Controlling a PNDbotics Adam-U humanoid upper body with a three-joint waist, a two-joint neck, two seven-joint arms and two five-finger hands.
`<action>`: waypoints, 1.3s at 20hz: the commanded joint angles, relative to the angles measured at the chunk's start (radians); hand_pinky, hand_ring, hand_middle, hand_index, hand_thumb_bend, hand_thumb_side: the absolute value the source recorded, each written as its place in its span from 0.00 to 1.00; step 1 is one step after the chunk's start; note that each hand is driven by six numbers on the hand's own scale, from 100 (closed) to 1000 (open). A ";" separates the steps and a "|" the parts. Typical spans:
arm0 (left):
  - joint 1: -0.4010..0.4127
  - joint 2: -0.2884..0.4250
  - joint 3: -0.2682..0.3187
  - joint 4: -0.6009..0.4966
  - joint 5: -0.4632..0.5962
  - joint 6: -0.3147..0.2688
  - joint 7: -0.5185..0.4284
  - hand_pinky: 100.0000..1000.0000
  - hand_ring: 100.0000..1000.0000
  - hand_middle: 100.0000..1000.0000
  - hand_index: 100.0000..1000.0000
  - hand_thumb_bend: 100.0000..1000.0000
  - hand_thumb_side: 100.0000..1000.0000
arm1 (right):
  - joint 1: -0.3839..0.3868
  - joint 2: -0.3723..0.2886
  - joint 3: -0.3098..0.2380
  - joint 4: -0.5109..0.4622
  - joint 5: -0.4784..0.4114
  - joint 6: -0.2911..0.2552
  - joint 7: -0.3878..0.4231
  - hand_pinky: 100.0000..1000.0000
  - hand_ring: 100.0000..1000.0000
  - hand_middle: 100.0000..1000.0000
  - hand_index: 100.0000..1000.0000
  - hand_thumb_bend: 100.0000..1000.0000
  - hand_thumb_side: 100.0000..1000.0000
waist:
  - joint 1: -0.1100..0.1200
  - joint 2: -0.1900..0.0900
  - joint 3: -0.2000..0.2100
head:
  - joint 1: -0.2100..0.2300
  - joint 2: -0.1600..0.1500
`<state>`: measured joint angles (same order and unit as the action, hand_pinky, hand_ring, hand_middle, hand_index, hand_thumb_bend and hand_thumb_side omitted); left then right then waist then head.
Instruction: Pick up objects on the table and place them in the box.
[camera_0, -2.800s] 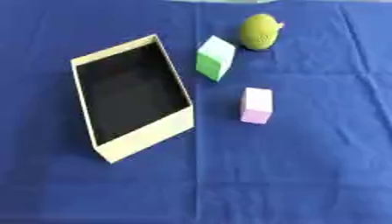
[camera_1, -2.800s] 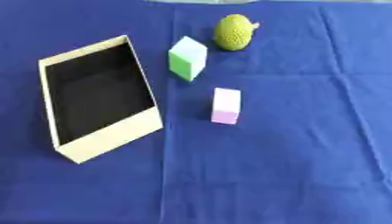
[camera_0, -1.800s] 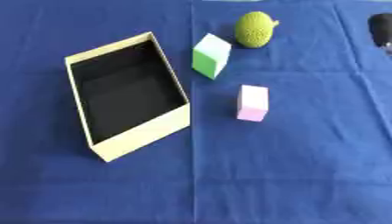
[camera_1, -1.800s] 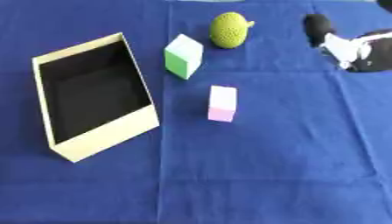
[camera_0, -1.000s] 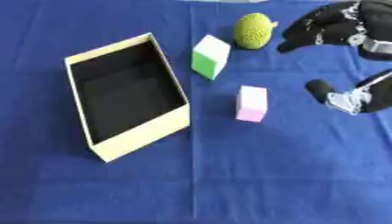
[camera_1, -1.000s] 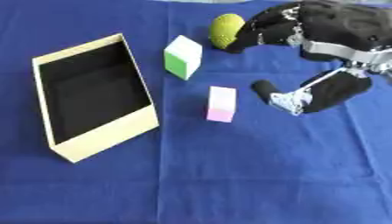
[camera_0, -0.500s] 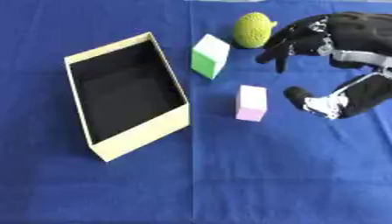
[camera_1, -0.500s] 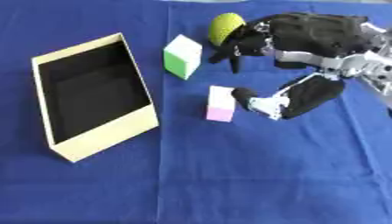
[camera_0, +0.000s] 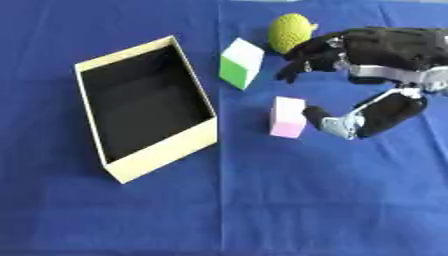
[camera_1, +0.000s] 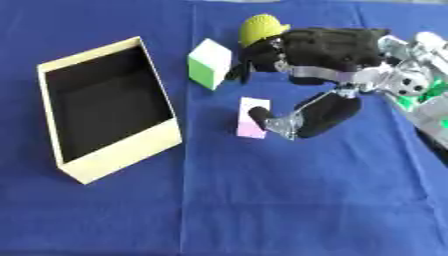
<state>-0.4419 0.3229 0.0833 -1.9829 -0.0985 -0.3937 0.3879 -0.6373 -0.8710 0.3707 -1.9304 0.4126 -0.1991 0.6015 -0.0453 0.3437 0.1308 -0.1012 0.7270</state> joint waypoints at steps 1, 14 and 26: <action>-0.012 0.011 -0.001 -0.017 0.006 0.000 -0.004 0.68 0.83 0.75 0.79 0.11 0.60 | -0.021 0.000 -0.001 0.028 0.025 0.008 0.009 0.90 0.98 0.76 0.94 0.00 0.65 | 0.002 -0.025 0.002 | 0.000 -0.001; -0.013 0.012 -0.003 -0.017 0.010 0.003 -0.008 0.68 0.83 0.75 0.79 0.11 0.61 | -0.015 0.050 -0.002 0.145 0.084 0.027 -0.002 0.91 0.98 0.77 0.96 0.00 0.76 | 0.002 -0.024 0.003 | 0.000 0.001; -0.013 0.012 -0.004 -0.017 0.011 0.005 -0.011 0.68 0.83 0.75 0.79 0.11 0.61 | 0.006 0.081 -0.018 0.116 -0.038 0.066 0.104 0.92 0.97 0.72 0.92 0.12 0.28 | 0.002 -0.024 0.001 | 0.003 0.002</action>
<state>-0.4427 0.3228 0.0777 -1.9829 -0.0898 -0.3874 0.3798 -0.6233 -0.7758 0.3717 -1.7948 0.3919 -0.1349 0.6929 -0.0457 0.3436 0.1328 -0.1003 0.7291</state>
